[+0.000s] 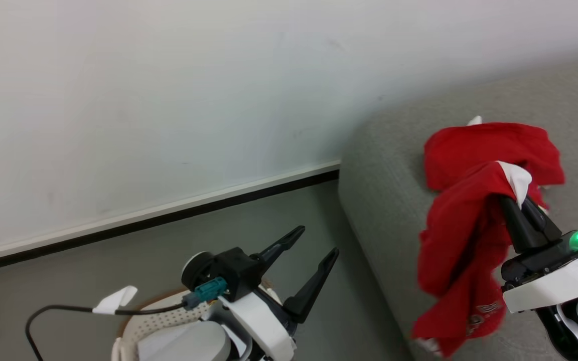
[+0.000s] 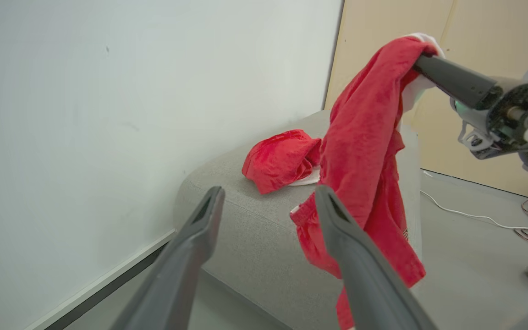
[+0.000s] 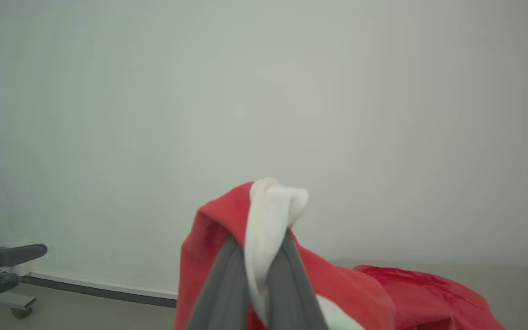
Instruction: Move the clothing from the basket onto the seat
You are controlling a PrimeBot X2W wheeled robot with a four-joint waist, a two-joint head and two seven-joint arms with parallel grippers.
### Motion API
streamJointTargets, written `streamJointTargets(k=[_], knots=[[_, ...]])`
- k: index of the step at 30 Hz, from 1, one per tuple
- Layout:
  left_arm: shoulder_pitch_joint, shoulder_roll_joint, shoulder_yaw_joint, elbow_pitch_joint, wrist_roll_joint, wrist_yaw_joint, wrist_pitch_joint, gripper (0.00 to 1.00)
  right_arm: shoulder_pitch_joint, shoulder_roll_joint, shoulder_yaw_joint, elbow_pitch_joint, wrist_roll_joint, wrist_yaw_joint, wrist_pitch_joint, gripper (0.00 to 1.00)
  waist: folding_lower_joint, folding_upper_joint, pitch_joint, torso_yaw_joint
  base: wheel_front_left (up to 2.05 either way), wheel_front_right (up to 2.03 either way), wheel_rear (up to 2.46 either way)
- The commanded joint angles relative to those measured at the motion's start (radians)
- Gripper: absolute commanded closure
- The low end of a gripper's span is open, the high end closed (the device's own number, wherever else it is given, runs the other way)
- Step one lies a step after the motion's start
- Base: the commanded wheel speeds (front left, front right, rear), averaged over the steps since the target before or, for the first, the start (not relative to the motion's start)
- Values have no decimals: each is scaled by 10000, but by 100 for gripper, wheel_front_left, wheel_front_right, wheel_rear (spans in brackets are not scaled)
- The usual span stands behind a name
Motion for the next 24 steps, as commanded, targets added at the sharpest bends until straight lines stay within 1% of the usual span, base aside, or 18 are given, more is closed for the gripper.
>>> streamJointTargets(k=[1,7,12,19,24], knots=[[-32,46,13,46,57,-36,-34,0,100,13,-86,-85,-130,-23,0,100,0,-1,175,-418,0,0,0],[-69,17,138,140,285,-167,-68,0,314,159,-521,-490,-219,-23,1,100,0,-1,410,-1080,0,0,0],[-116,-54,154,267,403,-282,-83,0,391,207,-787,-785,-227,-23,1,100,0,-1,650,-1429,0,0,0],[-250,-119,169,383,574,-430,-83,0,177,212,-970,-1022,-126,-23,1,100,0,-1,970,-1521,0,0,0],[-539,-22,161,384,637,-525,-48,0,-593,-119,-1052,-1028,220,-23,1,100,0,-1,1547,-1356,0,0,0]])
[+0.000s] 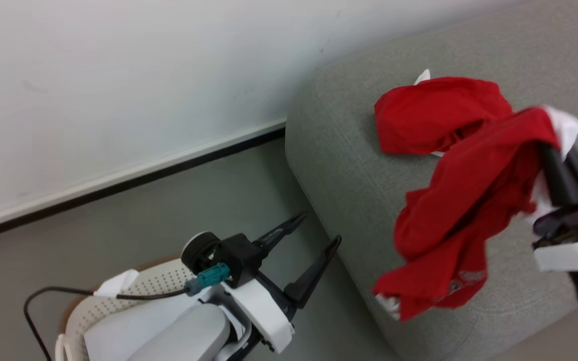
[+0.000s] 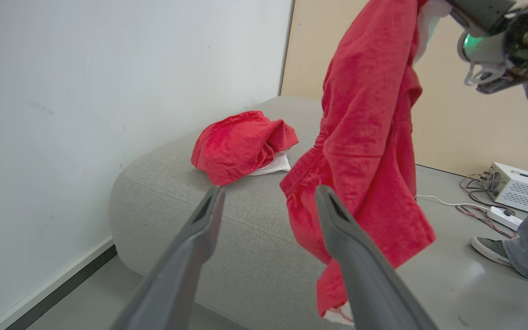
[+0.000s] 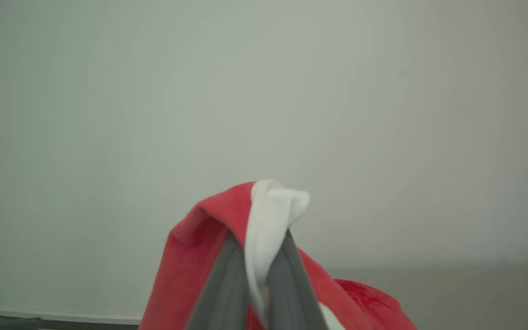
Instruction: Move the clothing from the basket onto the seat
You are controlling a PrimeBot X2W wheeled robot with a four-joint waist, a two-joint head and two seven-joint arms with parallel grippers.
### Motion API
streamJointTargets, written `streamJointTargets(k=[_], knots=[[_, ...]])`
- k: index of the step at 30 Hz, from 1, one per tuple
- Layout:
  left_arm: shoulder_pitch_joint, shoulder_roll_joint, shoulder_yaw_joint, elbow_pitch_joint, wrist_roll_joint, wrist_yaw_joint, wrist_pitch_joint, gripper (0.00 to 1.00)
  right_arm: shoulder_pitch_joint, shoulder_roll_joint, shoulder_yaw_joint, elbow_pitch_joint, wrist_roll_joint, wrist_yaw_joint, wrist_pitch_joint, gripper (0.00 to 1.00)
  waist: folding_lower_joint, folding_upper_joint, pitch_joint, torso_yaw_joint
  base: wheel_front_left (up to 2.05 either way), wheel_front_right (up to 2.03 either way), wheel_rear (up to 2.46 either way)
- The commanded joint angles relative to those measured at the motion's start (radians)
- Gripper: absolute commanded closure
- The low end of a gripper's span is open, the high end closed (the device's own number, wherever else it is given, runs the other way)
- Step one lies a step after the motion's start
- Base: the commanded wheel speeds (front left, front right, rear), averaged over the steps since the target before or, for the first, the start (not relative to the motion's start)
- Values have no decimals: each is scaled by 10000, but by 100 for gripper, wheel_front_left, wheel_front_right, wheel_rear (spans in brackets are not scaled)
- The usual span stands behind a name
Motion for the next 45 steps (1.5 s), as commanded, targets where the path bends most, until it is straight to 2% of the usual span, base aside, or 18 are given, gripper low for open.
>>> streamJointTargets(k=[1,6,13,16,20,26,33,36,37,39,40,42,43,44,45], knots=[[-135,66,10,-29,61,-33,52,0,-311,-145,-110,45,176,-23,4,100,0,-1,386,166,0,0,0],[-543,291,-37,-219,219,-91,306,0,-1284,-829,-781,374,233,-23,3,100,0,-1,1316,558,0,0,0],[-1106,649,-25,-702,430,-94,764,0,-1760,-1971,-2628,1117,-32,-23,4,100,0,-1,2704,1284,0,0,0],[-1295,843,40,-896,527,-32,929,0,-1814,-2166,-3562,1601,-134,-23,6,100,0,-1,3243,1517,0,0,0],[-1609,1110,100,-1222,635,0,1131,0,-2208,-2113,-4188,2534,-291,-23,4,100,0,-1,4053,1811,0,0,0],[-1966,1207,88,-1541,802,23,1266,0,-3315,-1991,-3703,4234,-213,-23,114,100,0,-1,4873,2245,0,0,0],[-2226,1069,18,-1491,917,21,1156,0,-4491,-2329,-2444,6281,262,-24,1687,100,0,-1,5135,2642,0,0,0],[-2203,1042,7,-1417,888,34,1076,0,-4700,-2432,-2065,6579,526,-24,2244,100,0,-1,5113,2697,0,0,0],[-2174,1033,-5,-1354,869,34,1061,0,-4714,-2436,-1865,6788,672,-24,2672,93,0,-1,5085,2720,0,0,0],[-2112,1003,-34,-1270,824,24,988,0,-4788,-2555,-1508,6993,951,-24,3315,69,0,-1,5005,2754,0,0,0],[-2091,990,-46,-1218,794,17,982,0,-4809,-2586,-1340,7114,1095,-24,3659,66,0,-1,4956,2767,0,0,0],[-2053,949,-48,-1122,757,25,878,0,-4793,-2670,-1025,7110,1333,-24,4046,34,0,-1,4829,2791,0,0,0],[-2033,927,-45,-1073,719,40,870,0,-4803,-2729,-953,7107,1440,-24,4133,11,0,-1,4758,2794,0,0,0],[-2014,909,-38,-1027,693,52,824,0,-4806,-2804,-863,7128,1494,-24,4143,0,0,-1,4684,2792,0,0,0],[-1994,898,-29,-996,653,66,805,0,-4799,-2857,-755,7141,1576,-24,4176,0,0,-1,4610,2785,0,0,0]])
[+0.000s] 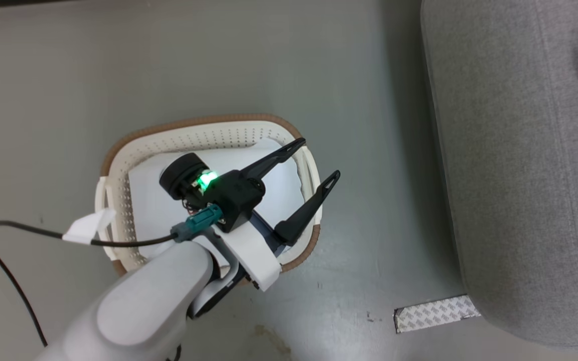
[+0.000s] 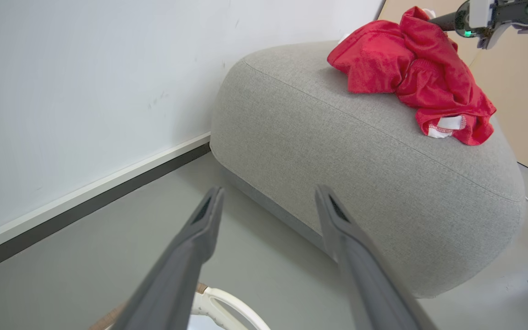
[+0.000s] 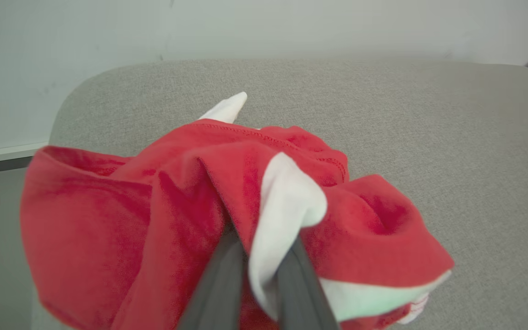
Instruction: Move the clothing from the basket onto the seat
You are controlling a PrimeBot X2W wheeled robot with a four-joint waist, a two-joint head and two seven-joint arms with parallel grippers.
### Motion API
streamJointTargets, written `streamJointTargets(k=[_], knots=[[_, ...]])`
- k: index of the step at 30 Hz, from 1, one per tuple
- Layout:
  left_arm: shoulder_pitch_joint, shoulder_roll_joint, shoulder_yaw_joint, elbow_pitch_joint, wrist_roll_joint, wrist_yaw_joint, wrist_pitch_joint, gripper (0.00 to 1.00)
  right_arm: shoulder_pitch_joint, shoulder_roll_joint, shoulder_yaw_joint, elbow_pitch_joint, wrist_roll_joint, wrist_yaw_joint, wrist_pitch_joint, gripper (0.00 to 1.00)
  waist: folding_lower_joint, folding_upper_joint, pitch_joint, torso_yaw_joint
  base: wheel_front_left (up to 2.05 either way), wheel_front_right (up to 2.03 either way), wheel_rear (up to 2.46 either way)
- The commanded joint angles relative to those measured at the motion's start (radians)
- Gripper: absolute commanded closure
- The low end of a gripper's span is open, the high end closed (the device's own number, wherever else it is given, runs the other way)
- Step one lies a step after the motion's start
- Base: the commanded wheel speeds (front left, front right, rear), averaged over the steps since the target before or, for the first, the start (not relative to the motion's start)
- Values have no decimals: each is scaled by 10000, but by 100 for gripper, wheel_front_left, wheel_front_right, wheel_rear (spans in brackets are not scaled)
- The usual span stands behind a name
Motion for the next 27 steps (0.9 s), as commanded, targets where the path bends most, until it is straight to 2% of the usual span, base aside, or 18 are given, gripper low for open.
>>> streamJointTargets(k=[1,6,11,15,20,27], knots=[[133,-3,22,53,-55,55,-56,0,-64,-70,68,14,111,-23,16,0,-1,0,-118,-13,0,0,0],[311,-96,-4,307,-224,48,-213,0,49,-202,438,89,428,-24,291,0,-1,0,-692,-92,0,0,0],[644,-273,69,616,-431,116,-478,0,318,-510,831,141,733,-24,1046,0,-1,0,-1559,-81,0,0,0],[986,-351,183,823,-638,168,-652,0,442,-786,1070,-335,824,-23,1220,0,-1,0,-2306,-26,0,0,0],[1460,-359,543,986,-960,364,-792,0,646,-1131,1329,-1170,560,-23,836,0,-1,0,-3213,109,0,0,0],[2277,-229,1554,1005,-1173,884,-870,0,1283,-749,1554,-2332,310,-25,-43,0,-1,0,-4480,418,0,0,0]])
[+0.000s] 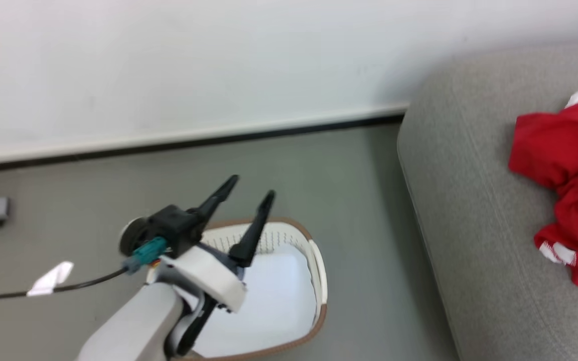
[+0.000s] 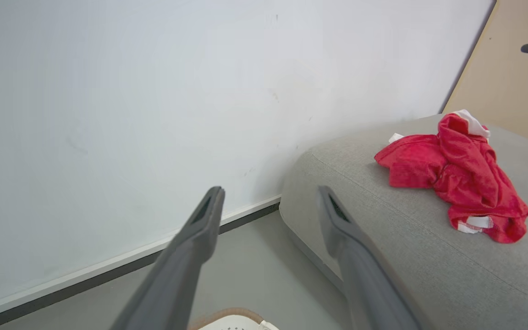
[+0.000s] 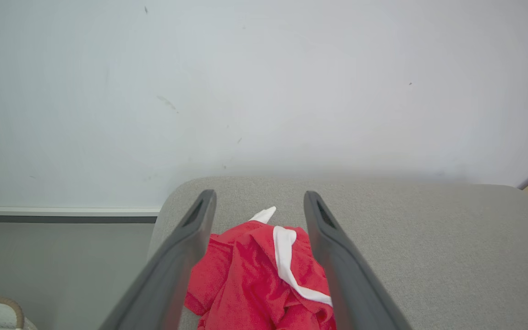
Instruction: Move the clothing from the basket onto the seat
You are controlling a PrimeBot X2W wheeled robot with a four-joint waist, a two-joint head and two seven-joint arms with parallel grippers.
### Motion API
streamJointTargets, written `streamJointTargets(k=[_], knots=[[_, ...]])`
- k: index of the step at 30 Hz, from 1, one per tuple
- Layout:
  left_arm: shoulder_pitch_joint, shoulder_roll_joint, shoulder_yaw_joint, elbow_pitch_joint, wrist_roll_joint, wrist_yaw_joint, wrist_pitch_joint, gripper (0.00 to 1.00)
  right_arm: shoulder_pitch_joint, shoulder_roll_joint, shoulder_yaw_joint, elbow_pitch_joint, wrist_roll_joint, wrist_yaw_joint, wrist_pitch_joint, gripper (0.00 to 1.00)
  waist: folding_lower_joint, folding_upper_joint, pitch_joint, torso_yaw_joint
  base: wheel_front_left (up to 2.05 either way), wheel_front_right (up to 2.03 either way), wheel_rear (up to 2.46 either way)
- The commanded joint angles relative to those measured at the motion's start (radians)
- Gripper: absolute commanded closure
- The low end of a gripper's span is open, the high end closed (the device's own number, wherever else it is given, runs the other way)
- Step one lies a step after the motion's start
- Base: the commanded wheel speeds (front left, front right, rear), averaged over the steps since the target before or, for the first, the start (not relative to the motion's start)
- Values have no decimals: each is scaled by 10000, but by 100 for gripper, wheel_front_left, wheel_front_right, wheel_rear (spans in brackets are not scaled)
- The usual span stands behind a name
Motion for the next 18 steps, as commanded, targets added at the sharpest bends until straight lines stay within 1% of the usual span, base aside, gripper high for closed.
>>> streamJointTargets(k=[1,3,7,9,12,18], knots=[[243,109,87,-42,-33,60,-35,0,235,66,38,-131,-72,-23,-124,0,3,0,-583,234,0,0,0],[515,210,421,-114,166,261,-31,0,535,226,81,-414,-138,-23,-382,0,3,0,-880,329,0,0,0],[1261,292,1211,-258,232,517,-32,0,1255,773,-63,-872,-51,-25,-991,0,3,0,-1433,532,0,0,0],[1649,234,1540,-289,184,588,-33,0,1692,1055,-181,-1094,69,-23,-1256,0,3,0,-1729,657,0,0,0],[2245,208,2052,-368,271,735,-33,0,2310,1366,-275,-1444,-56,-23,-1586,0,3,0,-2067,811,0,0,0],[3297,-24,3285,-643,293,1029,-34,0,3597,2163,-575,-1877,-598,-23,-2359,0,3,0,-2390,1037,0,0,0]])
